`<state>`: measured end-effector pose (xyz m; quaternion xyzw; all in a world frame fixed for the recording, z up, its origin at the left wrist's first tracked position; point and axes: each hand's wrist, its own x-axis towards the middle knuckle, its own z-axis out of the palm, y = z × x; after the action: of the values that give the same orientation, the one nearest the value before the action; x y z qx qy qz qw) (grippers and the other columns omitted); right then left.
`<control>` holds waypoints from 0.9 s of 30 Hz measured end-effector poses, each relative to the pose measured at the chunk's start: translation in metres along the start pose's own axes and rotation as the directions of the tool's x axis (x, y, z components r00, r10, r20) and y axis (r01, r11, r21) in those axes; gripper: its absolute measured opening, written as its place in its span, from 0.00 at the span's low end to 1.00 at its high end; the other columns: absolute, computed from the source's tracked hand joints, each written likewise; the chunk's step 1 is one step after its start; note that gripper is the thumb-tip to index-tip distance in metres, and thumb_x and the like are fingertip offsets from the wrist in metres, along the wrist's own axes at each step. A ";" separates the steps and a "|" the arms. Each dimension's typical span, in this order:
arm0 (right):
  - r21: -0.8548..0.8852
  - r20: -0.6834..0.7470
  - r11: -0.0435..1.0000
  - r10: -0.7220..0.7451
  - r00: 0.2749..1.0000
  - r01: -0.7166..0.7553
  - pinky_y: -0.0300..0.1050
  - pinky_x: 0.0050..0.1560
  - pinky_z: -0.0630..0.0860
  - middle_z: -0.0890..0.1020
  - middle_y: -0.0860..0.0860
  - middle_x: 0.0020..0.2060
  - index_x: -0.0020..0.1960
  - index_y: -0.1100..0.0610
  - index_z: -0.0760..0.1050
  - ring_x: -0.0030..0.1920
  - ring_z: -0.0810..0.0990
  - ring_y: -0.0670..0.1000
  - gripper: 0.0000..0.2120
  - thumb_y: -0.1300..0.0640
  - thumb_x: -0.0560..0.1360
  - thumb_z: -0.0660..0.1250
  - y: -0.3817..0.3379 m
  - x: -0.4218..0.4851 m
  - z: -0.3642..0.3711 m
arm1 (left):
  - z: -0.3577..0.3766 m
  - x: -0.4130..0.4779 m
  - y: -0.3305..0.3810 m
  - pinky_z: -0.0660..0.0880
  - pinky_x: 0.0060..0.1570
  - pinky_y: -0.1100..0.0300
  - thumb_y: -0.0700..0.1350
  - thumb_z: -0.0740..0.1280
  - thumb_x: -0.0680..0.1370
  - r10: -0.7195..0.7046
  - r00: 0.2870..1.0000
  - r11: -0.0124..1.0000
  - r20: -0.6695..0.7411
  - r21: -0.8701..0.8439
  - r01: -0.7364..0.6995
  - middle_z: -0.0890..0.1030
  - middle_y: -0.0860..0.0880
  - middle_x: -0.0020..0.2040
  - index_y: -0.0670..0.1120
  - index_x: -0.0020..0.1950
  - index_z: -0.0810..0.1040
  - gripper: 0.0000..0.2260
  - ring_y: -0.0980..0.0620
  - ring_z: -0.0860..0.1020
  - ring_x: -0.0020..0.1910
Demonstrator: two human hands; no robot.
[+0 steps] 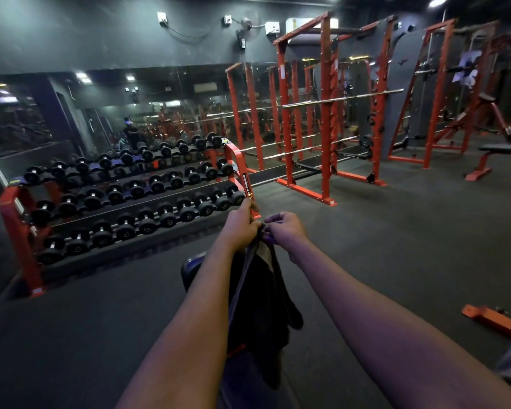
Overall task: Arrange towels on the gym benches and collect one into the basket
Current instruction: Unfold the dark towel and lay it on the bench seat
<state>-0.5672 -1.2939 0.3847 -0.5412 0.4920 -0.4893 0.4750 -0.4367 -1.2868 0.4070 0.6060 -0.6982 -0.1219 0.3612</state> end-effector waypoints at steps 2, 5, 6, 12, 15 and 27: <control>-0.012 0.077 0.999 -0.045 0.996 0.046 0.40 0.35 0.80 0.81 0.58 0.40 0.45 0.58 0.76 0.34 0.80 0.49 0.08 0.70 0.74 0.66 0.002 -0.001 -0.004 | -0.006 -0.001 -0.004 0.81 0.50 0.48 0.45 0.72 0.70 -0.027 0.994 0.996 0.108 -0.086 0.036 0.84 0.45 0.46 0.52 0.56 0.69 0.18 0.49 0.84 0.45; -0.015 0.054 0.995 -0.095 0.994 0.096 0.42 0.36 0.80 0.82 0.56 0.37 0.41 0.57 0.78 0.35 0.82 0.51 0.09 0.70 0.71 0.71 0.011 0.001 -0.008 | -0.014 -0.008 -0.004 0.82 0.50 0.52 0.47 0.79 0.64 -0.026 0.979 0.992 0.200 -0.119 0.051 0.84 0.46 0.49 0.52 0.59 0.68 0.29 0.50 0.84 0.48; -0.027 0.035 0.994 -0.102 0.994 0.103 0.42 0.35 0.80 0.82 0.56 0.36 0.39 0.57 0.78 0.35 0.82 0.51 0.09 0.70 0.70 0.73 0.015 0.004 -0.009 | -0.015 -0.010 -0.003 0.82 0.49 0.53 0.45 0.81 0.64 -0.015 0.979 0.994 0.204 -0.104 0.037 0.84 0.46 0.48 0.51 0.60 0.68 0.31 0.51 0.84 0.48; -0.192 0.018 0.963 -0.188 0.982 0.188 0.39 0.30 0.75 0.83 0.53 0.35 0.36 0.55 0.80 0.34 0.80 0.49 0.07 0.63 0.68 0.77 0.024 0.011 -0.001 | -0.007 -0.019 -0.006 0.82 0.42 0.56 0.36 0.78 0.67 0.015 0.996 1.000 0.093 -0.022 -0.013 0.82 0.42 0.43 0.47 0.55 0.72 0.23 0.47 0.83 0.42; -0.263 0.058 0.932 -0.243 0.968 0.249 0.41 0.35 0.75 0.84 0.54 0.35 0.39 0.58 0.81 0.35 0.79 0.48 0.05 0.62 0.66 0.78 0.030 0.011 0.000 | -0.008 -0.016 -0.007 0.75 0.33 0.67 0.36 0.71 0.71 0.023 0.999 0.997 0.028 0.068 -0.025 0.82 0.43 0.41 0.46 0.53 0.76 0.14 0.48 0.81 0.38; -0.227 0.148 0.906 -0.332 0.932 0.358 0.46 0.42 0.79 0.82 0.51 0.35 0.40 0.55 0.76 0.37 0.79 0.48 0.13 0.64 0.64 0.79 0.037 0.015 -0.012 | -0.006 -0.018 0.002 0.69 0.29 0.75 0.36 0.73 0.70 0.060 0.995 0.988 0.080 0.139 -0.071 0.79 0.46 0.39 0.43 0.52 0.73 0.14 0.52 0.76 0.35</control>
<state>-0.5806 -1.3116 0.3499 -0.7004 0.4202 -0.4702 0.3343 -0.4342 -1.2676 0.4056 0.6018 -0.7378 -0.0827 0.2943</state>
